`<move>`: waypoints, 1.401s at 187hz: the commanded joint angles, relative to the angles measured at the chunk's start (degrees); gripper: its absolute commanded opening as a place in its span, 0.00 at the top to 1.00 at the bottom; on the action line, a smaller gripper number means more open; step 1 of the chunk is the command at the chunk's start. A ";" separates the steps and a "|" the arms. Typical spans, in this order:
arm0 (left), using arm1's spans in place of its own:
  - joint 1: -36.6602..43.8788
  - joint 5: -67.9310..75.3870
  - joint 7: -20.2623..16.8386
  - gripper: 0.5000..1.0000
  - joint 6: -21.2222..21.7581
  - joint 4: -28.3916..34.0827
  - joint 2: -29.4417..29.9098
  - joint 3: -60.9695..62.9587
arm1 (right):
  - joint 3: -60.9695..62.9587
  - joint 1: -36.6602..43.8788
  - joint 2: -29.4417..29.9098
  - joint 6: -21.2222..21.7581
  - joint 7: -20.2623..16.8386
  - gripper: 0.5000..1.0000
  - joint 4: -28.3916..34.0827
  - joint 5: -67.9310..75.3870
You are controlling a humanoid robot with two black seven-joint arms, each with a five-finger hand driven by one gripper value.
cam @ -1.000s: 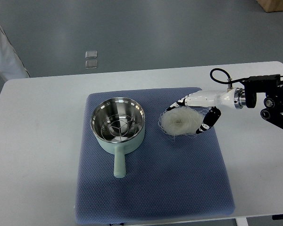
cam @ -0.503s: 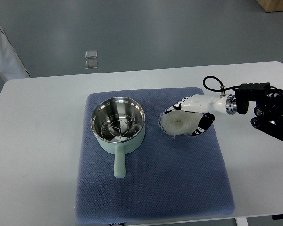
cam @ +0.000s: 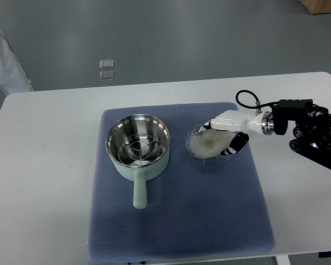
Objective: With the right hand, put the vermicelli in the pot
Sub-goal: 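Close the right hand fingers around the vermicelli bundle, then lift the vermicelli with the right hand and carry it toward the saucepan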
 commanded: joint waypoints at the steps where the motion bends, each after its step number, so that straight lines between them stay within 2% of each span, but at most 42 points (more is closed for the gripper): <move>1: -0.08 0.00 0.00 0.00 0.00 0.00 0.00 0.00 | 0.09 -0.02 0.01 0.01 0.00 0.75 -0.04 0.00; 12: 0.01 0.00 0.00 0.00 0.00 0.00 0.00 0.00 | 0.09 0.07 0.01 0.10 0.00 0.85 -0.04 0.00; 24: 0.01 0.00 0.00 0.00 0.00 0.00 0.00 0.00 | 0.17 0.07 -0.08 0.01 0.00 0.90 -0.04 0.17; 121: 0.01 0.00 0.00 0.00 0.00 0.00 0.00 0.00 | 6.24 2.62 -1.22 0.72 0.18 0.90 -0.04 1.58; 185: 0.01 0.00 0.00 0.00 0.00 0.00 0.00 0.00 | 8.52 9.56 -1.22 2.83 0.00 0.88 -0.21 4.22; 221: 0.01 0.00 0.00 0.00 0.00 0.00 0.00 0.00 | 8.44 14.57 0.98 3.27 0.00 0.88 -0.04 4.48; 262: 0.01 0.00 0.00 0.00 0.00 0.00 0.00 0.09 | 8.52 16.77 7.66 3.09 0.71 0.86 1.02 6.24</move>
